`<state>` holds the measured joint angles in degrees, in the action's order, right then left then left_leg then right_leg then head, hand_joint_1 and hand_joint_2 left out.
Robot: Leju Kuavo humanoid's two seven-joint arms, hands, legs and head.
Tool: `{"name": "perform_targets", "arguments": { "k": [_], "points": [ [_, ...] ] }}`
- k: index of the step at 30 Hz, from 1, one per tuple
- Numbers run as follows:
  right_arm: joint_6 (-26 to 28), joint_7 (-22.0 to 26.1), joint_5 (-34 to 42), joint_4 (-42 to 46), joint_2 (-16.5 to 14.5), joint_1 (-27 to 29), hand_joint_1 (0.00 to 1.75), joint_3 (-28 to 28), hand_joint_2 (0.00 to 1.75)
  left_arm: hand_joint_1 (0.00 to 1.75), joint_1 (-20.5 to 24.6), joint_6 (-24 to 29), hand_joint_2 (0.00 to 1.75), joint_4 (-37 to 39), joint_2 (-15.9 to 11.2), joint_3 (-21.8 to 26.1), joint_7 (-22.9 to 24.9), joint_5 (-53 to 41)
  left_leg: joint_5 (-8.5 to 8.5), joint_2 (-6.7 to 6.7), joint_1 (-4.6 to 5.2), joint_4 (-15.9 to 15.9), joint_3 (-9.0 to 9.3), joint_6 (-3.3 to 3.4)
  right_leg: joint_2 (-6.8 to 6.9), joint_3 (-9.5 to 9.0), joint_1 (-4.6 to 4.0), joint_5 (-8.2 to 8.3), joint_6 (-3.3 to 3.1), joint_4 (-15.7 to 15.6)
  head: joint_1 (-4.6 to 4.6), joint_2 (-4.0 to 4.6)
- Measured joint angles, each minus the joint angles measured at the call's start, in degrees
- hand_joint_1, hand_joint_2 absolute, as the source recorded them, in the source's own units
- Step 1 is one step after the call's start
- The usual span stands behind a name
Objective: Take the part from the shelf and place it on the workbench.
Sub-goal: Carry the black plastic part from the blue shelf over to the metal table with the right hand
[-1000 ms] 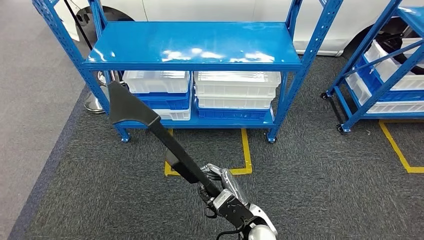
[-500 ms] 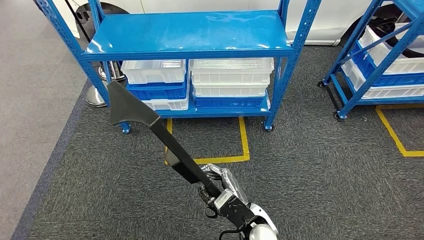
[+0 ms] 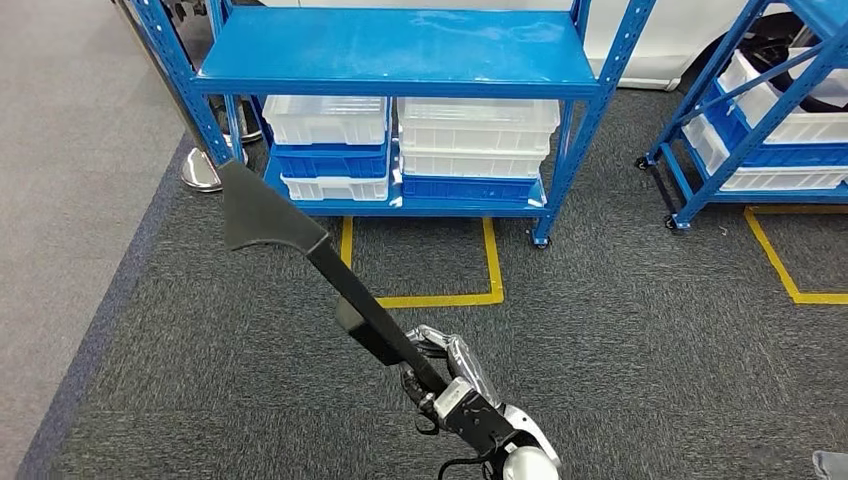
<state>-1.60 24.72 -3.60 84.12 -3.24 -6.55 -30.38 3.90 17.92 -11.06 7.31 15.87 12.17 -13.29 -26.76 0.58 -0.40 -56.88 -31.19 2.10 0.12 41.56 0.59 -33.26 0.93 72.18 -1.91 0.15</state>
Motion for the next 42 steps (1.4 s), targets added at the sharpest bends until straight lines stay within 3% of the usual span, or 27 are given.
{"name": "perform_targets", "arguments": {
  "k": [1, 3, 5, 7, 8, 10, 11, 13, 15, 16, 17, 18, 20, 22, 23, 25, 26, 27, 30, 31, 33, 34, 35, 37, 38, 40, 42],
  "points": [
    [0.00, 0.00, 0.01, 0.01, 0.10, 0.03, 1.75, 0.00, 1.75, 0.00, -0.01, -0.02, 1.75, 0.00, -0.02, 0.00, 0.01, 0.00, 0.48, 0.07, 0.14, -0.19, -0.79, 0.06, 0.00, 0.11, 0.01, -0.70, 0.01, 2.63, -0.01, 0.00],
    [0.00, 0.00, 0.02, 0.01, 0.30, 0.07, 1.75, 0.00, 1.75, 0.00, -0.02, -0.06, 1.75, 0.00, -0.05, 0.00, 0.01, 0.00, 1.34, 0.10, 0.39, -0.75, -2.46, 0.02, -0.01, -2.31, 0.00, 1.23, -0.24, 2.37, 0.00, 0.00],
    [0.00, 0.00, 0.02, 0.06, 0.38, 0.02, 1.75, 0.00, 1.75, 0.00, 0.03, -0.08, 1.75, 0.00, -0.06, 0.00, 0.01, 0.00, 2.01, 0.03, 0.61, -1.38, -3.82, -0.16, -0.03, -7.87, -0.23, 3.18, -0.92, -4.64, 0.00, 0.00],
    [0.00, 0.00, 0.02, 0.23, 0.40, -0.05, 1.75, 0.00, 1.75, 0.00, 0.03, -0.08, 1.75, 0.00, -0.06, 0.00, 0.01, -0.01, 2.79, -0.01, 0.71, -1.70, -4.57, -0.66, -0.05, -12.36, -0.62, 2.61, -1.47, -11.60, 0.02, 0.00],
    [0.00, 0.01, 0.04, 0.31, 0.41, -0.09, 1.75, 0.00, 1.75, 0.00, 0.02, -0.08, 1.75, 0.00, -0.06, 0.00, 0.01, -0.01, 3.28, 0.01, 0.67, -1.67, -4.81, -0.99, -0.07, -13.18, -0.84, 2.14, -1.61, -13.37, 0.02, 0.00],
    [0.00, 0.02, 0.09, 0.34, 0.43, -0.09, 1.75, -0.01, 1.75, 0.00, -0.01, -0.08, 1.75, 0.00, -0.10, 0.00, 0.03, -0.02, 4.01, -0.03, 0.46, -1.61, -5.26, -1.64, 0.03, -12.75, -0.84, 2.91, -1.88, -14.29, -0.01, 0.00],
    [0.00, 0.03, 0.13, 0.33, 0.43, -0.09, 1.75, -0.01, 1.75, 0.00, -0.04, -0.08, 1.75, 0.00, -0.12, 0.00, 0.05, -0.02, 3.27, -0.14, 0.40, -2.05, -5.66, -1.96, 0.12, -12.27, -0.71, 3.57, -2.14, -14.53, 0.00, 0.00],
    [-0.01, 0.02, 0.19, 0.32, 0.44, -0.10, 1.75, -0.02, 1.75, 0.00, -0.09, -0.10, 1.75, 0.00, -0.18, 0.00, 0.09, -0.02, -1.31, -0.33, 0.18, -5.54, -6.76, -2.51, 0.35, -10.98, -0.38, 5.03, -2.86, -14.83, 0.04, 0.00],
    [-0.02, 0.02, 0.24, 0.32, 0.45, -0.10, 1.75, -0.02, 1.75, 0.00, -0.13, -0.13, 1.75, 0.00, -0.19, 0.00, 0.14, -0.03, -6.75, -0.35, -0.04, -12.27, -7.97, -2.96, 0.41, -9.26, -0.41, 6.38, -3.18, -14.65, 0.10, 0.00],
    [-0.02, 0.02, 0.26, 0.32, 0.47, -0.09, 1.75, -0.02, 1.75, 0.00, -0.17, -0.14, 1.75, 0.00, -0.20, 0.00, 0.16, -0.04, -7.84, -0.35, -0.15, -15.31, -8.18, -3.16, 0.45, -8.27, -0.42, 7.05, -3.10, -14.48, 0.11, 0.00],
    [-0.01, 0.02, 0.27, 0.31, 0.48, -0.08, 1.75, -0.02, 1.75, 0.00, -0.21, -0.14, 1.75, 0.00, -0.20, 0.00, 0.18, -0.06, -7.35, -0.35, -0.26, -16.93, -7.71, -3.35, 0.50, -7.16, -0.38, 7.72, -2.99, -14.23, 0.10, 0.00],
    [-0.01, 0.02, 0.29, 0.31, 0.49, -0.08, 1.75, -0.02, 1.75, 0.00, -0.20, -0.15, 1.75, 0.00, -0.21, 0.00, 0.18, -0.08, -5.76, -0.35, -0.38, -16.71, -6.42, -3.52, 0.55, -5.99, -0.32, 8.36, -2.82, -13.90, 0.11, 0.00],
    [0.00, 0.02, 0.30, 0.37, 0.50, -0.07, 1.75, -0.02, 1.75, 0.00, -0.06, -0.15, 1.75, 0.00, -0.23, 0.00, 0.18, -0.16, -3.11, -0.38, -0.61, -10.88, -1.20, -3.70, 0.57, -3.79, -0.19, 9.53, -2.35, -13.07, 0.13, 0.00],
    [-0.01, 0.02, 0.31, 0.55, 0.51, -0.06, 1.75, -0.02, 1.75, 0.00, 0.12, -0.16, 1.75, 0.00, -0.24, -0.01, 0.19, -0.29, -4.21, -0.55, -0.46, -2.93, 4.13, -3.24, 0.56, -2.58, -0.21, 10.58, -1.71, -12.47, 0.13, 0.00],
    [-0.01, 0.02, 0.32, 0.63, 0.51, -0.07, 1.75, -0.02, 1.75, 0.00, 0.18, -0.18, 1.75, 0.00, -0.24, -0.01, 0.21, -0.36, -5.09, -0.65, -0.27, -0.62, 5.42, -2.85, 0.59, -2.40, -0.22, 11.17, -1.38, -12.48, 0.11, 0.00],
    [-0.02, 0.02, 0.34, 0.74, 0.57, -0.14, 1.75, -0.03, 1.75, 0.00, 0.17, -0.20, 1.75, 0.01, -0.25, -0.01, 0.28, -0.46, -4.60, -0.64, -0.15, 0.30, 5.20, -1.75, 0.59, -2.29, -0.15, 12.35, -0.70, -12.89, 0.07, 0.00],
    [-0.02, 0.02, 0.34, 0.78, 0.63, -0.15, 1.75, -0.04, 1.75, 0.00, 0.21, -0.21, 1.75, 0.01, -0.26, -0.01, 0.32, -0.49, -3.90, -0.51, -0.20, 0.44, 4.71, -1.24, 0.49, -2.03, -0.06, 11.94, -0.41, -12.72, 0.07, 0.00],
    [-0.02, 0.02, 0.34, 0.82, 0.71, -0.14, 1.75, -0.04, 1.75, 0.00, 0.26, -0.22, 1.75, 0.01, -0.30, 0.00, 0.34, -0.52, -3.08, -0.34, -0.27, 0.55, 4.00, -0.60, 0.35, -1.57, 0.03, 10.25, -0.19, -11.76, 0.06, 0.00],
    [-0.02, 0.02, 0.34, 0.84, 0.97, -0.13, 1.75, -0.04, 1.75, 0.00, 0.40, -0.24, 1.75, 0.00, -0.38, -0.01, 0.36, -0.66, -0.95, -0.04, -0.17, 0.66, 1.39, 0.42, 0.14, 0.41, 0.19, 1.56, 0.18, -2.94, 0.03, 0.00],
    [-0.01, 0.02, 0.35, 0.83, 1.04, -0.13, 1.75, -0.04, 1.75, 0.00, 0.37, -0.24, 1.75, 0.00, -0.38, -0.01, 0.36, -0.74, -0.27, 0.01, -0.11, 0.60, 0.45, 0.42, 0.13, 0.87, 0.19, 0.71, 0.28, 0.70, 0.04, 0.00],
    [0.03, 0.02, 0.36, 0.83, 1.23, -0.12, 1.75, -0.04, 1.75, 0.00, 0.28, -0.24, 1.75, 0.00, -0.38, -0.01, 0.36, -0.91, 1.13, 0.13, -0.02, 0.31, -1.55, 0.28, 0.13, 0.38, 0.19, 3.36, 0.27, 4.66, 0.04, 0.00],
    [0.05, 0.02, 0.37, 0.83, 1.33, -0.12, 1.75, -0.04, 1.75, 0.00, 0.25, -0.24, 1.75, 0.00, -0.38, -0.01, 0.36, -1.01, 1.76, 0.15, 0.01, 0.13, -2.53, 0.15, 0.13, -1.21, 0.18, 5.32, 0.11, 3.88, 0.05, 0.00],
    [0.08, 0.02, 0.37, 0.87, 1.40, -0.13, 1.75, -0.04, 1.75, 0.00, 0.26, -0.24, 1.75, 0.00, -0.38, -0.02, 0.36, -1.08, 2.31, 0.14, 0.03, -0.08, -3.33, -0.01, 0.12, -4.06, 0.15, 6.10, -0.20, 0.87, 0.05, 0.00],
    [0.10, 0.04, 0.36, 1.12, 1.47, -0.24, 1.75, -0.05, 1.75, 0.00, 0.24, -0.24, 1.75, 0.00, -0.38, -0.02, 0.36, -1.18, 3.16, 0.04, 0.23, -0.65, -4.37, -0.50, 0.13, -11.28, -0.12, 4.21, -0.80, -8.55, 0.06, 0.00],
    [0.11, 0.08, 0.36, 1.28, 1.47, -0.35, 1.75, -0.07, 1.75, 0.00, 0.23, -0.24, 1.75, 0.00, -0.39, -0.02, 0.36, -1.21, 3.56, 0.03, 0.28, -0.89, -4.70, -0.84, 0.12, -13.77, -0.29, 2.69, -1.02, -12.31, 0.06, 0.00],
    [0.11, 0.13, 0.36, 1.44, 1.48, -0.48, 1.75, -0.11, 1.75, 0.00, 0.22, -0.23, 1.75, 0.00, -0.40, -0.03, 0.36, -1.25, 4.34, 0.03, 0.24, -1.08, -5.25, -1.62, 0.10, -14.89, -0.44, 1.61, -1.43, -15.23, 0.07, 0.00],
    [0.13, 0.13, 0.36, 1.46, 1.52, -0.41, 1.75, -0.15, 1.75, 0.00, 0.17, -0.21, 1.75, 0.00, -0.42, -0.04, 0.36, -1.27, 3.13, -0.05, -0.01, -2.36, -6.07, -2.26, 0.20, -14.30, -0.34, 2.44, -2.25, -15.48, 0.09, 0.00]
  ]
}}
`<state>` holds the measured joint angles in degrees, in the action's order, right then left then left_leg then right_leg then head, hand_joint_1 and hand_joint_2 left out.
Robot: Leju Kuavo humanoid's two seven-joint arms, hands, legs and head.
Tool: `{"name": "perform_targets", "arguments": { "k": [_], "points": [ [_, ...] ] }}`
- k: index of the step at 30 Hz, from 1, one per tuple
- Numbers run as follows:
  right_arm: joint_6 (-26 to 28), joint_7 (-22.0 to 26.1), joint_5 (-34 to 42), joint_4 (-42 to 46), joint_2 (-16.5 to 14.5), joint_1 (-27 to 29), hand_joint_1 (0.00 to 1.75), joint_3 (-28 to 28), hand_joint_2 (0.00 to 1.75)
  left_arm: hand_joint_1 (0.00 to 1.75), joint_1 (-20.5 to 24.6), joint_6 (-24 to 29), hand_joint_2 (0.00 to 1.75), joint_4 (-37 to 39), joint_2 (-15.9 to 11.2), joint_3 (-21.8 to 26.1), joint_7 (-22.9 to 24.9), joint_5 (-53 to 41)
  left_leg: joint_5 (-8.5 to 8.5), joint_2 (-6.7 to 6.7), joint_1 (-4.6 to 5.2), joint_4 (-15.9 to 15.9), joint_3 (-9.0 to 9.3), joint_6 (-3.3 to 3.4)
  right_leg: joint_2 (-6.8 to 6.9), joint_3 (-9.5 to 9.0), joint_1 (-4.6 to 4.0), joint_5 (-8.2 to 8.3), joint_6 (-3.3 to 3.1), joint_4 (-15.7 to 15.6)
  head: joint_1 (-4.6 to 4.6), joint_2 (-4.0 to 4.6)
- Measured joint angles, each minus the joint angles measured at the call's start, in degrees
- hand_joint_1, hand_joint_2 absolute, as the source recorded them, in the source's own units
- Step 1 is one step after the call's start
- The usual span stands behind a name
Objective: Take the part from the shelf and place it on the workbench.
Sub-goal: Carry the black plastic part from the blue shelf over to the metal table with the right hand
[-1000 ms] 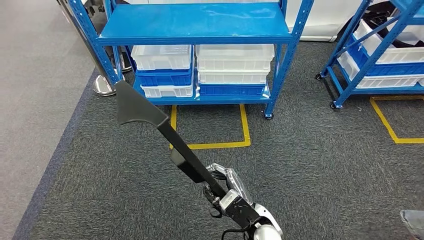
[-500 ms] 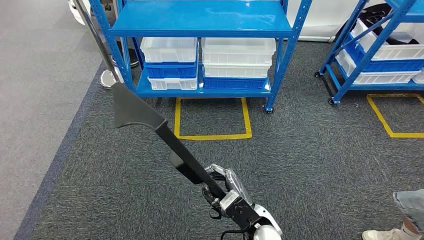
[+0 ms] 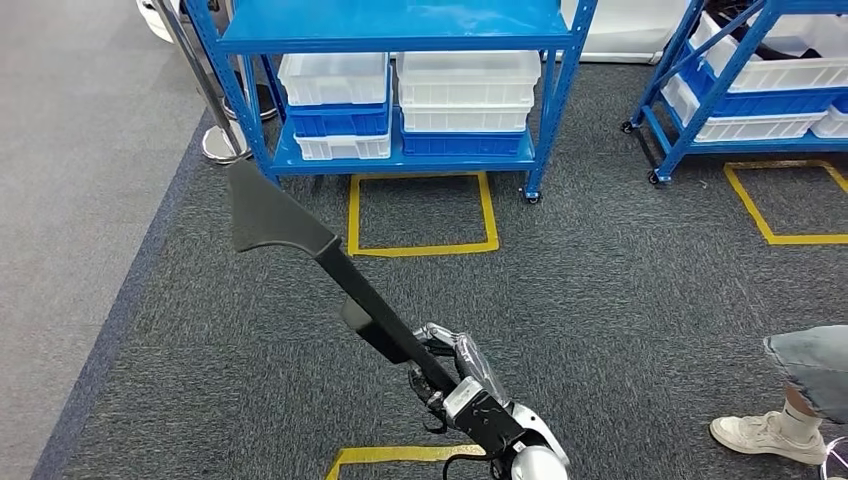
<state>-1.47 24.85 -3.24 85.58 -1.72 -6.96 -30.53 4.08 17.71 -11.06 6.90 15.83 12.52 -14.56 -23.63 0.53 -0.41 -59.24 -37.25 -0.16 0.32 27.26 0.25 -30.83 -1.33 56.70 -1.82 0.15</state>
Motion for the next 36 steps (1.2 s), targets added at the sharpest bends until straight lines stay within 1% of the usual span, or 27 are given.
{"name": "perform_targets", "arguments": {
  "k": [1, 3, 4, 5, 6, 7, 9, 10, 11, 13, 15, 16, 17, 19, 20, 21, 22, 23, 24, 25, 27, 29, 31, 33, 34, 35, 36],
  "points": [
    [0.01, -0.01, 0.00, 0.00, 0.02, 0.03, 1.75, -0.03, 1.75, 0.00, -0.07, 0.02, 1.75, 0.00, -0.01, -0.01, 0.00, -0.01, -1.88, -0.05, -0.10, -2.03, -0.77, -0.28, 0.08, 0.33, 0.10, 0.47, -0.44, -0.09, 0.02, 0.00],
    [0.01, 0.00, -0.01, -0.01, 0.03, 0.06, 1.75, -0.14, 1.75, 0.00, -0.22, 0.04, 1.75, 0.00, -0.01, -0.01, 0.00, -0.02, -6.73, -0.09, -0.21, -8.80, -3.02, -0.75, 0.20, 1.25, -0.05, 1.19, -0.92, 0.07, 0.06, 0.00],
    [0.01, -0.01, -0.01, -0.02, 0.04, 0.11, 1.75, -0.19, 1.75, 0.00, -0.31, 0.04, 1.75, 0.00, -0.01, -0.01, 0.00, -0.02, -8.30, -0.08, -0.23, -12.20, -4.00, -0.93, 0.24, 1.78, -0.14, 1.49, -0.96, 0.21, 0.06, 0.00],
    [0.04, -0.01, -0.06, -0.03, 0.05, 0.15, 1.75, -0.22, 1.75, 0.00, -0.39, 0.04, 1.75, 0.00, -0.01, -0.01, 0.00, -0.02, -8.83, -0.08, -0.23, -14.25, -4.31, -1.04, 0.27, 2.32, -0.21, 1.74, -0.95, 0.41, 0.06, 0.00],
    [0.12, -0.01, -0.24, -0.03, 0.06, 0.18, 1.75, -0.25, 1.75, 0.00, -0.44, 0.04, 1.75, 0.00, -0.02, -0.01, 0.00, -0.03, -8.31, -0.08, -0.23, -14.26, -3.59, -1.07, 0.32, 2.82, -0.25, 1.92, -0.90, 0.65, 0.07, 0.00],
    [0.26, 0.01, -0.51, -0.03, 0.07, 0.19, 1.75, -0.29, 1.75, 0.00, -0.48, 0.04, 1.75, 0.00, -0.04, -0.01, 0.00, -0.07, -7.02, -0.01, -0.23, -12.07, -1.76, -1.01, 0.46, 3.22, -0.27, 2.02, -0.85, 0.92, 0.07, 0.00],
    [0.72, 0.04, -1.21, -0.01, 0.08, 0.17, 1.75, -0.36, 1.75, 0.00, -0.40, 0.03, 1.75, 0.00, -0.12, -0.01, 0.00, -0.15, -4.71, 0.94, -0.01, -4.29, 3.48, -0.57, 0.83, 3.69, -0.40, 2.05, -0.70, 1.51, 0.07, 0.00],
    [0.97, 0.07, -1.53, 0.03, 0.10, 0.16, 1.75, -0.39, 1.75, 0.00, -0.29, 0.02, 1.75, 0.00, -0.16, -0.01, 0.00, -0.19, -4.16, 1.45, 0.22, -1.32, 5.25, -0.17, 1.09, 3.82, -0.49, 2.08, -0.53, 1.73, 0.04, 0.00],
    [1.17, 0.09, -1.76, 0.07, 0.14, 0.16, 1.75, -0.41, 1.75, 0.00, -0.18, 0.01, 1.75, 0.00, -0.20, -0.01, 0.00, -0.22, -4.12, 1.82, 0.44, 0.52, 6.17, 0.24, 1.35, 3.92, -0.58, 2.13, -0.32, 1.87, 0.03, 0.00],
    [1.45, 0.14, -2.14, 0.13, 0.23, 0.16, 1.75, -0.53, 1.75, 0.00, -0.10, -0.01, 1.75, 0.00, -0.27, -0.01, 0.02, -0.31, -3.98, 1.41, 0.60, 1.33, 6.06, 1.02, 2.02, 4.03, -0.66, 2.33, 0.23, 1.88, -0.01, 0.00],
    [1.75, 0.21, -2.38, 0.27, 0.33, 0.15, 1.75, -0.70, 1.75, 0.00, -0.12, -0.01, 1.75, 0.00, -0.32, -0.01, 0.10, -0.43, -3.44, 0.72, 0.24, 1.96, 5.98, 1.72, 1.86, 4.36, -0.60, 1.61, 0.87, 2.70, -0.01, 0.00],
    [1.92, 0.25, -2.49, 0.39, 0.38, 0.14, 1.75, -0.76, 1.75, 0.00, -0.11, -0.01, 1.75, 0.00, -0.34, -0.01, 0.16, -0.48, -3.11, 0.43, 0.03, 2.22, 5.90, 2.10, 1.39, 5.10, -0.53, 0.35, 1.19, 4.38, -0.03, 0.00],
    [2.08, 0.30, -2.58, 0.50, 0.45, 0.17, 1.75, -0.79, 1.75, 0.00, -0.11, -0.02, 1.75, 0.00, -0.34, -0.01, 0.22, -0.57, -2.86, 0.17, -0.06, 2.32, 5.74, 2.35, 0.78, 6.40, -0.37, -1.48, 1.47, 7.24, -0.05, 0.00],
    [2.42, 0.38, -2.73, 0.63, 0.72, 0.46, 1.75, -0.84, 1.75, 0.00, -0.17, -0.03, 1.75, 0.00, -0.34, -0.04, 0.34, -0.80, -2.54, -0.50, -0.07, 2.23, 5.20, 2.60, 0.12, 9.88, -0.07, -5.09, 1.81, 14.71, -0.08, 0.00],
    [2.62, 0.40, -2.81, 0.66, 0.92, 0.75, 1.75, -0.87, 1.75, 0.00, -0.25, -0.02, 1.75, 0.00, -0.34, -0.07, 0.39, -0.97, -2.44, -0.92, -0.09, 2.13, 4.98, 2.57, 0.04, 11.07, 0.09, -5.75, 1.93, 17.28, -0.08, 0.00],
    [2.84, 0.43, -2.86, 0.76, 1.16, 1.11, 1.75, -0.90, 1.75, 0.00, -0.35, -0.01, 1.75, 0.00, -0.34, -0.09, 0.44, -1.14, -2.35, -1.41, -0.12, 1.99, 4.78, 2.50, -0.02, 11.26, 0.26, -5.22, 2.03, 17.82, -0.08, 0.00],
    [3.02, 0.46, -2.91, 0.95, 1.39, 1.43, 1.75, -0.92, 1.75, 0.00, -0.42, 0.01, 1.75, 0.00, -0.33, -0.11, 0.48, -1.29, -2.31, -1.93, -0.17, 1.78, 4.62, 2.40, -0.17, 10.33, 0.45, -3.66, 2.11, 16.09, -0.08, 0.00],
    [3.13, 0.50, -2.93, 1.21, 1.60, 1.68, 1.75, -0.93, 1.75, 0.00, -0.46, 0.03, 1.75, 0.00, -0.33, -0.14, 0.50, -1.40, -2.31, -2.46, -0.23, 1.50, 4.47, 2.26, -0.57, 8.58, 0.66, -1.54, 2.17, 12.69, -0.08, 0.00],
    [3.20, 0.57, -2.94, 1.50, 1.80, 1.82, 1.75, -0.94, 1.75, 0.00, -0.46, 0.04, 1.75, 0.00, -0.32, -0.15, 0.50, -1.53, -2.34, -2.96, -0.22, 1.17, 4.23, 2.04, -1.49, 6.72, 0.85, 0.06, 2.19, 8.95, -0.08, 0.00],
    [3.27, 0.70, -2.95, 1.82, 1.96, 1.91, 1.75, -0.97, 1.75, 0.00, -0.38, 0.07, 1.75, 0.00, -0.32, -0.17, 0.50, -1.62, -2.37, -3.44, -0.17, 0.75, 3.87, 1.74, -2.41, 5.32, 0.98, 1.06, 2.18, 5.86, -0.07, 0.00],
    [3.58, 1.00, -2.96, 2.41, 2.30, 2.30, 1.75, -1.04, 1.75, 0.00, -0.20, 0.11, 1.75, 0.00, -0.32, -0.21, 0.50, -1.81, -2.15, -4.28, -0.14, 0.36, 3.15, 0.92, -3.49, 4.51, 0.97, 1.28, 1.92, 3.38, -0.03, 0.00],
    [3.97, 1.22, -3.00, 2.95, 2.70, 2.96, 1.75, -1.09, 1.75, 0.00, -0.28, 0.15, 1.75, 0.00, -0.33, -0.22, 0.52, -1.91, -1.84, -4.85, -0.33, 0.38, 2.64, 0.15, -2.73, 4.71, 0.90, 1.66, 1.23, 3.09, -0.02, 0.00],
    [4.19, 1.37, -3.08, 3.46, 3.05, 3.39, 1.75, -1.13, 1.75, 0.00, -0.47, 0.17, 1.75, 0.00, -0.35, -0.22, 0.61, -2.04, -3.22, -3.69, -0.40, -1.41, 1.69, -0.34, -1.75, 4.82, 0.97, 2.12, 0.43, 2.77, -0.01, 0.00],
    [4.35, 1.47, -3.15, 4.01, 3.31, 3.65, 1.75, -1.16, 1.75, 0.00, -0.48, 0.16, 1.75, 0.00, -0.36, -0.22, 0.70, -2.20, -6.84, -1.92, -0.38, -7.14, -0.69, -0.67, -0.61, 5.02, 0.85, 2.34, -0.04, 2.65, 0.02, 0.00],
    [4.45, 1.51, -3.20, 4.21, 3.43, 3.81, 1.75, -1.18, 1.75, 0.00, -0.46, 0.14, 1.75, 0.00, -0.36, -0.22, 0.73, -2.27, -8.67, -1.56, -0.40, -10.74, -2.15, -0.80, 0.04, 5.13, 0.71, 2.37, -0.16, 2.66, 0.01, 0.00],
    [4.55, 1.51, -3.28, 4.33, 3.56, 3.99, 1.75, -1.20, 1.75, 0.00, -0.46, 0.12, 1.75, 0.00, -0.36, -0.22, 0.73, -2.31, -9.80, -1.40, -0.40, -13.56, -3.20, -0.88, 0.74, 5.21, 0.55, 2.39, -0.21, 2.67, 0.01, 0.00],
    [4.65, 1.51, -3.38, 4.38, 3.68, 4.16, 1.75, -1.22, 1.75, 0.00, -0.47, 0.10, 1.75, 0.00, -0.37, -0.22, 0.72, -2.33, -9.97, -1.28, -0.39, -14.73, -3.42, -0.87, 1.44, 5.27, 0.41, 2.39, -0.23, 2.68, 0.02, 0.00]
  ]
}}
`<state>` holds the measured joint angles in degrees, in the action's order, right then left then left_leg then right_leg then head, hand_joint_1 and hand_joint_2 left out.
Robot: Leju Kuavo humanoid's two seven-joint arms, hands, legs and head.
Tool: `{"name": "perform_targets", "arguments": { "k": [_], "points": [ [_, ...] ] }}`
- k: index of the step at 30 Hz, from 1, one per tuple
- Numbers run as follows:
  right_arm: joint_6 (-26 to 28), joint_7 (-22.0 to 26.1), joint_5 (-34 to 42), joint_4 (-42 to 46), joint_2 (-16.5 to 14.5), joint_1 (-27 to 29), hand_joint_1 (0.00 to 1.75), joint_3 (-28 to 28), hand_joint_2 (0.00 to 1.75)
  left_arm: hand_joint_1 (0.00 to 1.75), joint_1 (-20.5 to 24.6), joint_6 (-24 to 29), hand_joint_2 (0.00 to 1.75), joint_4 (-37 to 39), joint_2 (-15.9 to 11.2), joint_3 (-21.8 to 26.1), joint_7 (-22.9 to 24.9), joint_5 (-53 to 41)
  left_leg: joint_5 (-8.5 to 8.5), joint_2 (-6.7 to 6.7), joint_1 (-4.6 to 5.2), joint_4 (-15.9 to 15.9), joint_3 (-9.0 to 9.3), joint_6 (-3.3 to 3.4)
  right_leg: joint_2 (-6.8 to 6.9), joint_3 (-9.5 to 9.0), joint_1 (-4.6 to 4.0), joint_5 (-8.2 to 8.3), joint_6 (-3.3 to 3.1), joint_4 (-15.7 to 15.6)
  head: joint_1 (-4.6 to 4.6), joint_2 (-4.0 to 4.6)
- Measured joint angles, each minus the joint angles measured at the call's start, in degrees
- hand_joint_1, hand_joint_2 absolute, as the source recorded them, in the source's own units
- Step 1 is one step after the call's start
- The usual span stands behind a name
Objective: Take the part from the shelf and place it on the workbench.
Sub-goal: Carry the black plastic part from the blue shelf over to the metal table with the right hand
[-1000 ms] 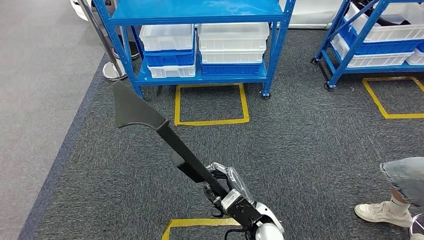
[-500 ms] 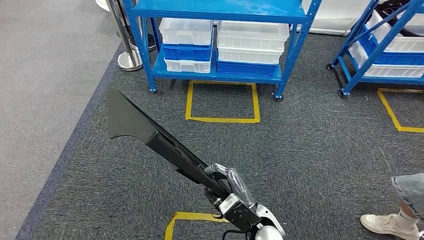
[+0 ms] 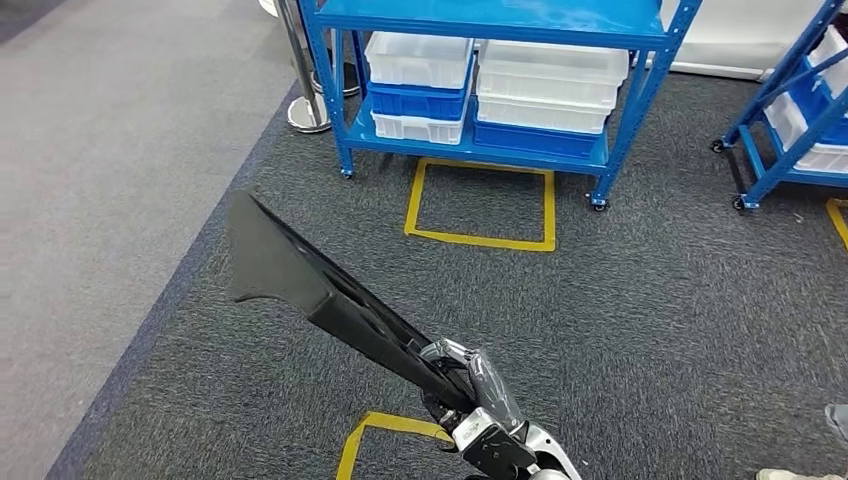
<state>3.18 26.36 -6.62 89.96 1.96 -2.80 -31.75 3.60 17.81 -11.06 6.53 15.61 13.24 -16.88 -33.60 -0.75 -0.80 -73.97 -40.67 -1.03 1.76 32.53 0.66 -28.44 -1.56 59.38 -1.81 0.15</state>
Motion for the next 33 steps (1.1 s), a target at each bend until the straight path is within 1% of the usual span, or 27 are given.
{"name": "perform_targets", "arguments": {
  "k": [1, 2, 4, 5, 6, 8, 9, 11, 12, 13, 14, 15, 16, 17, 19, 20, 21, 23, 24, 25, 26, 28, 29, 30, 31, 32, 33],
  "points": [
    [0.11, 0.00, -0.10, 0.03, 0.09, 0.12, 1.75, -0.02, 1.75, 0.00, -0.03, -0.02, 1.75, 0.00, -0.01, 0.00, -0.02, -0.02, 0.84, 0.19, 0.03, 0.91, 0.82, 0.11, 0.64, 0.02, -0.13, 0.00, -0.01, 0.01, 0.00, 0.00],
    [0.24, 0.01, -0.19, 0.10, 0.15, 0.19, 1.75, -0.04, 1.75, 0.00, -0.05, -0.04, 1.75, 0.00, -0.03, 0.00, -0.04, -0.03, 2.43, 0.61, 0.11, 3.83, 2.65, 0.36, 1.23, -0.02, -0.25, 0.00, -0.01, 0.01, 0.00, 0.00],
    [0.46, 0.05, -0.30, 0.42, 0.19, 0.22, 1.75, -0.05, 1.75, 0.00, 0.05, -0.09, 1.75, 0.00, -0.09, 0.00, -0.05, -0.08, 5.10, 3.10, 0.67, 11.44, 6.94, 1.21, 2.30, -0.10, -0.54, -0.04, 0.08, 0.08, -0.01, 0.00],
    [0.54, 0.09, -0.34, 0.63, 0.22, 0.22, 1.75, -0.05, 1.75, 0.00, 0.18, -0.11, 1.75, 0.00, -0.12, 0.00, -0.06, -0.09, 5.72, 4.19, 0.99, 14.02, 8.26, 1.64, 2.81, -0.09, -0.68, -0.04, 0.24, 0.10, -0.01, 0.00],
    [0.57, 0.14, -0.36, 0.80, 0.27, 0.25, 1.75, -0.06, 1.75, 0.00, 0.27, -0.13, 1.75, 0.00, -0.15, 0.00, -0.05, -0.10, 5.81, 4.89, 1.28, 15.31, 8.76, 1.98, 3.33, -0.09, -0.80, -0.04, 0.44, 0.11, -0.01, 0.00],
    [0.58, 0.21, -0.39, 1.01, 0.39, 0.30, 1.75, -0.08, 1.75, 0.00, 0.22, -0.15, 1.75, 0.00, -0.19, 0.01, -0.04, -0.09, 6.07, 4.05, 1.29, 15.81, 8.70, 2.47, 4.34, -0.22, -0.95, -0.06, 0.94, 0.01, -0.01, 0.00],
    [0.58, 0.23, -0.40, 1.12, 0.45, 0.32, 1.75, -0.10, 1.75, 0.00, 0.11, -0.16, 1.75, 0.00, -0.20, 0.02, -0.04, -0.09, 6.34, 3.48, 1.12, 16.12, 8.76, 2.70, 3.99, -0.27, -0.90, -0.38, 1.26, 0.25, -0.04, 0.00],
    [0.58, 0.37, -0.42, 1.43, 0.58, 0.32, 1.75, -0.12, 1.75, 0.00, 0.05, -0.18, 1.75, 0.00, -0.26, 0.03, 0.02, -0.05, 6.95, 2.45, 0.72, 16.70, 8.96, 3.31, 1.49, 0.89, -0.67, -2.65, 1.90, 3.30, -0.07, 0.00],
    [0.58, 0.44, -0.42, 1.54, 0.70, 0.37, 1.75, -0.12, 1.75, 0.00, 0.07, -0.21, 1.75, 0.00, -0.29, 0.04, 0.04, -0.04, 7.13, 1.96, 0.67, 16.77, 8.80, 3.51, -0.06, 2.31, -0.44, -4.46, 2.13, 6.49, -0.08, 0.00],
    [0.57, 0.52, -0.41, 1.61, 0.83, 0.49, 1.75, -0.12, 1.75, 0.00, 0.10, -0.27, 1.75, 0.00, -0.32, 0.04, 0.07, -0.03, 7.23, 1.40, 0.66, 16.73, 8.63, 3.68, -0.94, 4.06, -0.33, -6.22, 2.26, 10.18, -0.08, 0.00],
    [0.57, 0.55, -0.40, 1.62, 0.98, 0.63, 1.75, -0.12, 1.75, 0.00, 0.10, -0.34, 1.75, 0.00, -0.32, 0.05, 0.08, -0.02, 7.28, 0.77, 0.65, 16.64, 8.50, 3.74, -1.29, 5.55, -0.25, -7.26, 2.37, 13.24, -0.08, 0.00],
    [0.56, 0.55, -0.40, 1.62, 1.14, 0.77, 1.75, -0.12, 1.75, 0.00, 0.07, -0.41, 1.75, 0.00, -0.33, 0.06, 0.08, -0.01, 7.30, 0.08, 0.65, 16.51, 8.40, 3.74, -1.41, 6.33, -0.18, -7.27, 2.46, 14.79, -0.08, 0.00],
    [0.54, 0.55, -0.39, 1.63, 1.28, 0.86, 1.75, -0.12, 1.75, 0.00, 0.02, -0.48, 1.75, 0.00, -0.33, 0.07, 0.09, 0.00, 7.27, -0.63, 0.63, 16.31, 8.35, 3.69, -1.50, 6.06, -0.07, -6.10, 2.51, 14.12, -0.08, 0.00],
    [0.53, 0.56, -0.39, 1.67, 1.38, 0.88, 1.75, -0.12, 1.75, 0.00, -0.03, -0.52, 1.75, 0.00, -0.34, 0.08, 0.09, 0.01, 7.19, -1.34, 0.60, 16.04, 8.31, 3.57, -1.79, 4.80, 0.08, -4.08, 2.52, 11.40, -0.08, 0.00],
    [0.52, 0.57, -0.38, 1.79, 1.50, 0.87, 1.75, -0.13, 1.75, 0.00, 0.02, -0.61, 1.75, 0.00, -0.36, 0.09, 0.09, 0.01, 6.94, -2.62, 0.61, 15.31, 7.98, 3.12, -3.76, 1.62, 0.47, -0.91, 2.45, 4.42, -0.09, 0.00],
    [0.52, 0.58, -0.37, 1.87, 1.54, 0.89, 1.75, -0.13, 1.75, 0.00, 0.10, -0.63, 1.75, 0.00, -0.37, 0.09, 0.09, 0.00, 6.91, -3.19, 0.61, 15.04, 7.67, 2.78, -4.68, 0.70, 0.56, -0.28, 2.37, 2.21, -0.08, 0.00],
    [0.52, 0.58, -0.37, 1.92, 1.59, 0.90, 1.75, -0.14, 1.75, 0.00, 0.13, -0.66, 1.75, 0.00, -0.38, 0.09, 0.08, -0.02, 6.95, -3.69, 0.59, 14.89, 7.33, 2.41, -5.28, 0.39, 0.56, -0.30, 2.22, 1.26, -0.08, 0.00],
    [0.51, 0.59, -0.36, 2.04, 1.66, 0.88, 1.75, -0.16, 1.75, 0.00, 0.04, -0.67, 1.75, 0.00, -0.49, 0.10, 0.06, -0.05, 7.22, -4.62, 0.43, 14.97, 6.84, 1.62, -4.70, 0.49, 0.43, -0.17, 1.67, 1.00, -0.05, 0.00],
    [0.51, 0.59, -0.35, 2.11, 1.68, 0.85, 1.75, -0.19, 1.75, 0.00, -0.07, -0.67, 1.75, 0.00, -0.58, 0.10, 0.04, -0.08, 7.09, -4.43, 0.37, 14.77, 6.66, 1.29, -4.18, 0.43, 0.45, 0.01, 1.29, 0.75, -0.05, 0.00],
    [0.52, 0.60, -0.35, 2.22, 1.69, 0.85, 1.75, -0.23, 1.75, 0.00, -0.12, -0.69, 1.75, 0.00, -0.68, 0.11, 0.03, -0.11, 6.48, -3.68, 0.35, 13.96, 6.21, 0.97, -3.63, 0.35, 0.52, 0.19, 0.87, 0.47, 0.02, 0.00],
    [0.52, 0.62, -0.35, 2.33, 1.69, 0.87, 1.75, -0.27, 1.75, 0.00, -0.11, -0.72, 1.75, 0.00, -0.78, 0.11, 0.02, -0.16, 5.23, -2.61, 0.34, 12.13, 5.31, 0.68, -3.00, 0.31, 0.60, 0.34, 0.53, 0.20, 0.07, 0.00],
    [0.57, 0.65, -0.36, 2.49, 1.76, 1.03, 1.75, -0.34, 1.75, 0.00, -0.01, -0.78, 1.75, 0.00, -0.79, 0.10, -0.04, -0.27, 1.59, -0.52, 0.20, 5.61, 2.27, 0.18, -1.63, 0.37, 0.45, 0.40, 0.17, 0.08, 0.18, 0.00],
    [0.60, 0.66, -0.36, 2.53, 1.82, 1.13, 1.75, -0.38, 1.75, 0.00, 0.03, -0.78, 1.75, 0.00, -0.80, 0.10, -0.07, -0.34, 0.18, -0.13, 0.12, 2.28, 0.74, 0.00, -0.88, 0.45, 0.36, 0.39, 0.13, 0.09, 0.18, 0.00],
    [0.65, 0.66, -0.39, 2.55, 1.87, 1.23, 1.75, -0.40, 1.75, 0.00, 0.02, -0.79, 1.75, 0.00, -0.80, 0.09, -0.11, -0.42, -0.31, 0.09, 0.07, 0.29, -0.10, -0.11, -0.15, 0.48, 0.29, 0.36, 0.10, 0.11, 0.18, 0.00],
    [0.69, 0.66, -0.44, 2.56, 1.92, 1.30, 1.75, -0.43, 1.75, 0.00, -0.04, -0.79, 1.75, 0.00, -0.81, 0.09, -0.14, -0.50, 0.26, 0.27, 0.06, 0.33, 0.09, -0.13, 0.51, 0.48, 0.25, 0.33, 0.09, 0.12, 0.18, 0.00],
    [0.77, 0.66, -0.49, 2.58, 1.93, 1.33, 1.75, -0.44, 1.75, 0.00, -0.09, -0.80, 1.75, 0.00, -0.81, 0.09, -0.18, -0.57, 1.72, 0.55, 0.06, 2.49, 1.37, -0.05, 1.10, 0.44, 0.22, 0.30, 0.11, 0.13, 0.18, 0.00],
    [0.87, 0.66, -0.54, 2.66, 1.93, 1.34, 1.75, -0.45, 1.75, 0.00, -0.11, -0.80, 1.75, 0.00, -0.83, 0.09, -0.21, -0.63, 3.63, 1.26, 0.11, 6.25, 3.48, 0.15, 1.64, 0.35, 0.19, 0.26, 0.16, 0.13, 0.18, 0.00]
  ]
}}
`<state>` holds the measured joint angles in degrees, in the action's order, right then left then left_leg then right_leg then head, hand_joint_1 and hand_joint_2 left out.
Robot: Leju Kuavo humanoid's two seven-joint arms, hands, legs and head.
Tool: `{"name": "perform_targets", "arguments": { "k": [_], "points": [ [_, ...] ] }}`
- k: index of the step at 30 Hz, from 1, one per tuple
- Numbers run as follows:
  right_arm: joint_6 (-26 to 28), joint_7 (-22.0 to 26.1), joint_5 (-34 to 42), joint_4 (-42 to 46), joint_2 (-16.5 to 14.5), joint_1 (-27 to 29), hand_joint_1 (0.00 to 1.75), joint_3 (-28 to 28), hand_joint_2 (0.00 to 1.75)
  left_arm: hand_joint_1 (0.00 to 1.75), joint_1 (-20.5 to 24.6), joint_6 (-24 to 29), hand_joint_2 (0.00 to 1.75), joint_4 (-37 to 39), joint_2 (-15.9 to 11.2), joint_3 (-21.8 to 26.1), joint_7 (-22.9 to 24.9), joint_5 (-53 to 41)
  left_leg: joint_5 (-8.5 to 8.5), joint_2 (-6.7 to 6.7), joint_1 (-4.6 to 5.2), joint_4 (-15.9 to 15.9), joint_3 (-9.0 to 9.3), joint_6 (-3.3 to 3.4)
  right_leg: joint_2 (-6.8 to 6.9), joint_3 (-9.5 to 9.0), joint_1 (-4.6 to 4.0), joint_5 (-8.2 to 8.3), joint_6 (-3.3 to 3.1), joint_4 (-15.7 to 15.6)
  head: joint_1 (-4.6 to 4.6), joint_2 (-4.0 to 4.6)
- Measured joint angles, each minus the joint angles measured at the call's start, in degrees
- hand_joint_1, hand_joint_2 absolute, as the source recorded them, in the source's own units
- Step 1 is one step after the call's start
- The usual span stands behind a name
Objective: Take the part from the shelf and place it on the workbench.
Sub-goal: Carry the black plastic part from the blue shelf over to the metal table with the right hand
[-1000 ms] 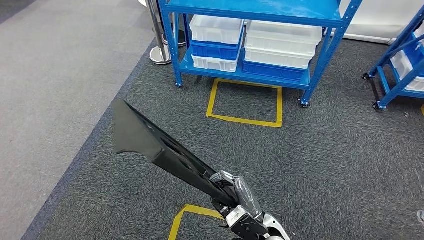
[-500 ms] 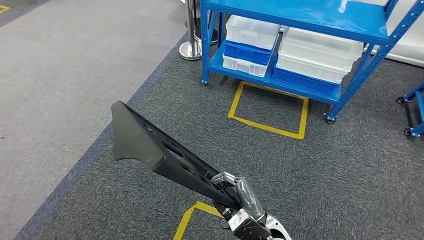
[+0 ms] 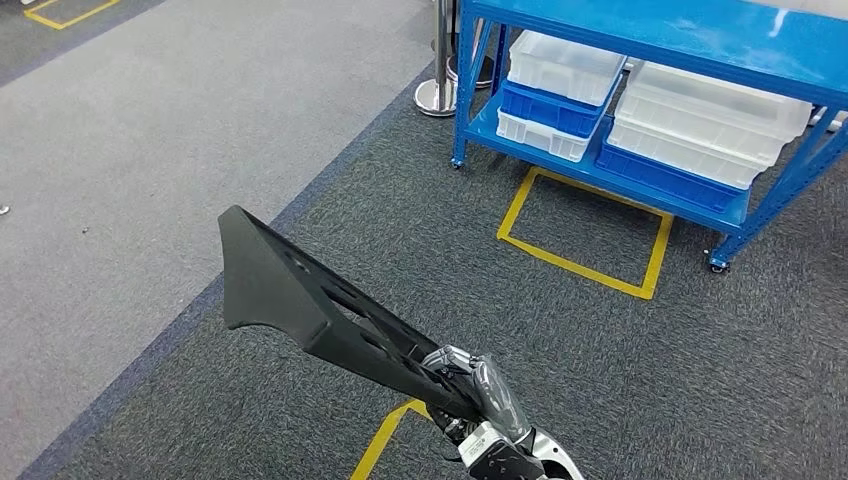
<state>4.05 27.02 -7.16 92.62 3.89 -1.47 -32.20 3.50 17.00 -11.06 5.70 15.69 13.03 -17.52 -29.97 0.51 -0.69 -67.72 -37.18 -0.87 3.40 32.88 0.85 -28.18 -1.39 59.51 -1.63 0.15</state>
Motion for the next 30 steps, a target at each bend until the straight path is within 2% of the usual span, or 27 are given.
{"name": "perform_targets", "arguments": {
  "k": [2, 3, 4, 6, 8, 10, 11, 12, 13, 14, 15, 16, 17, 18, 19, 21, 23, 25, 27, 28, 29, 30],
  "points": [
    [0.28, 0.01, -0.05, 0.25, 0.01, 0.01, 1.75, -0.01, 1.75, 0.00, 0.19, 0.00, 1.75, 0.00, -0.03, 0.00, -0.03, -0.11, 2.34, 1.95, 0.45, 6.97, 3.62, 0.69, 0.98, -0.14, -0.27, -0.14, 0.34, 0.05, -0.02, 0.00],
    [0.41, 0.01, -0.07, 0.35, 0.02, 0.01, 1.75, -0.02, 1.75, 0.00, 0.29, -0.01, 1.75, 0.00, -0.04, 0.00, -0.04, -0.17, 2.70, 2.56, 0.67, 8.76, 4.41, 1.07, 1.41, -0.20, -0.40, -0.19, 0.60, 0.05, -0.03, 0.00],
    [0.50, 0.01, -0.08, 0.42, 0.03, 0.02, 1.75, -0.03, 1.75, 0.00, 0.33, -0.01, 1.75, 0.00, -0.04, 0.00, -0.04, -0.22, 2.61, 2.56, 0.88, 9.29, 4.47, 1.39, 1.84, -0.28, -0.48, -0.20, 0.89, 0.00, -0.04, 0.00],
    [0.56, 0.00, -0.11, 0.55, 0.05, 0.00, 1.75, -0.06, 1.75, 0.00, 0.20, -0.03, 1.75, 0.01, -0.03, -0.01, -0.01, -0.26, 2.98, 1.49, 0.73, 9.70, 4.54, 2.03, 2.31, -0.59, -0.45, -0.30, 1.55, -0.08, -0.05, 0.00],
    [0.58, 0.04, -0.14, 0.74, 0.08, -0.02, 1.75, -0.08, 1.75, 0.00, 0.08, -0.04, 1.75, 0.02, -0.05, -0.01, 0.17, -0.27, 3.54, 0.50, 0.36, 10.41, 4.97, 2.73, 0.52, 0.00, -0.29, -1.93, 2.13, 1.90, -0.10, 0.00],
    [0.60, 0.06, -0.14, 0.83, 0.16, 0.13, 1.75, -0.08, 1.75, 0.00, 0.16, -0.05, 1.75, 0.02, -0.09, 0.00, 0.40, -0.28, 3.88, -0.48, 0.23, 10.64, 5.04, 3.16, -2.07, 2.75, -0.10, -5.42, 2.41, 7.99, -0.15, 0.00],
    [0.62, 0.04, -0.14, 0.84, 0.24, 0.29, 1.75, -0.08, 1.75, 0.00, 0.20, -0.07, 1.75, 0.02, -0.11, 0.00, 0.50, -0.29, 3.94, -1.04, 0.25, 10.59, 4.96, 3.26, -2.66, 4.47, -0.06, -6.93, 2.47, 11.53, -0.17, 0.00],
    [0.63, 0.02, -0.15, 0.84, 0.33, 0.43, 1.75, -0.08, 1.75, 0.00, 0.21, -0.09, 1.75, 0.02, -0.12, 0.00, 0.60, -0.32, 3.94, -1.68, 0.27, 10.52, 4.91, 3.27, -2.93, 5.75, -0.04, -7.50, 2.53, 13.99, -0.17, 0.00],
    [0.66, 0.01, -0.16, 0.84, 0.40, 0.54, 1.75, -0.08, 1.75, 0.00, 0.20, -0.10, 1.75, 0.02, -0.12, 0.00, 0.69, -0.36, 3.91, -2.38, 0.26, 10.41, 4.89, 3.25, -3.06, 6.18, -0.01, -6.91, 2.56, 14.54, -0.17, 0.00],
    [0.68, 0.01, -0.17, 0.84, 0.44, 0.56, 1.75, -0.08, 1.75, 0.00, 0.19, -0.11, 1.75, 0.02, -0.13, 0.00, 0.75, -0.39, 3.84, -3.09, 0.23, 10.23, 4.89, 3.18, -3.22, 5.66, 0.06, -5.31, 2.56, 13.04, -0.18, 0.00],
    [0.70, 0.00, -0.19, 0.85, 0.45, 0.56, 1.75, -0.08, 1.75, 0.00, 0.19, -0.13, 1.75, 0.01, -0.12, 0.00, 0.79, -0.44, 3.72, -3.80, 0.20, 9.97, 4.89, 3.03, -3.64, 4.26, 0.18, -3.04, 2.51, 9.74, -0.18, 0.00],
    [0.73, 0.00, -0.22, 0.85, 0.46, 0.54, 1.75, -0.08, 1.75, 0.00, 0.17, -0.15, 1.75, 0.01, -0.11, 0.00, 0.82, -0.48, 3.55, -4.45, 0.19, 9.67, 4.80, 2.83, -4.71, 2.67, 0.32, -1.37, 2.40, 6.18, -0.18, 0.00],
    [0.77, 0.01, -0.27, 0.88, 0.47, 0.56, 1.75, -0.08, 1.75, 0.00, 0.19, -0.17, 1.75, 0.01, -0.12, 0.00, 0.83, -0.53, 3.39, -5.07, 0.25, 9.29, 4.59, 2.57, -5.74, 1.42, 0.42, -0.29, 2.29, 3.24, -0.16, 0.00],
    [0.83, 0.01, -0.35, 0.92, 0.49, 0.60, 1.75, -0.08, 1.75, 0.00, 0.20, -0.19, 1.75, 0.01, -0.12, -0.01, 0.82, -0.59, 3.31, -5.61, 0.25, 9.02, 4.31, 2.25, -6.52, 0.69, 0.47, 0.11, 2.16, 1.45, -0.16, 0.00],
    [0.93, 0.01, -0.46, 0.96, 0.50, 0.64, 1.75, -0.08, 1.75, 0.00, 0.16, -0.20, 1.75, 0.02, -0.12, -0.01, 0.80, -0.64, 3.32, -6.11, 0.22, 8.92, 4.03, 1.90, -6.91, 0.54, 0.40, -0.11, 1.96, 0.94, -0.15, 0.00],
    [1.19, 0.02, -0.67, 1.09, 0.51, 0.63, 1.75, -0.09, 1.75, 0.00, 0.00, -0.22, 1.75, 0.02, -0.16, -0.02, 0.77, -0.74, 3.42, -6.77, 0.01, 8.98, 3.68, 1.16, -5.92, 0.45, 0.31, 0.11, 1.32, 0.59, -0.16, 0.00],
    [1.45, 0.02, -0.78, 1.23, 0.48, 0.58, 1.75, -0.11, 1.75, 0.00, -0.08, -0.28, 1.75, 0.02, -0.25, -0.02, 0.72, -0.83, 2.30, -5.08, 0.02, 7.34, 2.85, 0.56, -4.72, 0.12, 0.44, 0.34, 0.49, 0.06, -0.04, 0.00],
    [1.61, 0.01, -0.81, 1.34, 0.46, 0.64, 1.75, -0.14, 1.75, 0.00, 0.11, -0.38, 1.75, 0.01, -0.28, -0.03, 0.65, -0.93, -0.83, -2.39, 0.01, 1.56, 0.04, 0.09, -3.32, -0.02, 0.42, 0.37, -0.03, -0.22, 0.13, 0.00],
    [1.64, 0.01, -0.84, 1.38, 0.46, 0.77, 1.75, -0.15, 1.75, 0.00, 0.25, -0.54, 1.75, 0.00, -0.28, -0.04, 0.60, -1.09, -3.48, -1.32, -0.12, -5.15, -3.28, -0.27, -1.81, 0.04, 0.25, 0.28, -0.21, -0.19, 0.18, 0.00],
    [1.65, 0.01, -0.85, 1.38, 0.46, 0.83, 1.75, -0.16, 1.75, 0.00, 0.21, -0.63, 1.75, 0.01, -0.28, -0.04, 0.59, -1.17, -3.49, -1.09, -0.14, -6.45, -3.90, -0.36, -1.11, 0.04, 0.21, 0.22, -0.22, -0.17, 0.18, 0.00],
    [1.65, 0.01, -0.87, 1.38, 0.46, 0.84, 1.75, -0.18, 1.75, 0.00, 0.13, -0.70, 1.75, 0.01, -0.30, -0.04, 0.58, -1.22, -2.39, -0.86, -0.15, -5.43, -3.31, -0.35, -0.49, -0.01, 0.19, 0.16, -0.18, -0.16, 0.18, 0.00],
    [1.65, 0.01, -0.88, 1.39, 0.46, 0.84, 1.75, -0.20, 1.75, 0.00, 0.06, -0.76, 1.75, 0.01, -0.32, -0.04, 0.58, -1.27, -0.50, -0.42, -0.13, -2.27, -1.61, -0.23, 0.09, -0.13, 0.19, 0.08, -0.09, -0.15, 0.18, 0.00]
  ]
}}
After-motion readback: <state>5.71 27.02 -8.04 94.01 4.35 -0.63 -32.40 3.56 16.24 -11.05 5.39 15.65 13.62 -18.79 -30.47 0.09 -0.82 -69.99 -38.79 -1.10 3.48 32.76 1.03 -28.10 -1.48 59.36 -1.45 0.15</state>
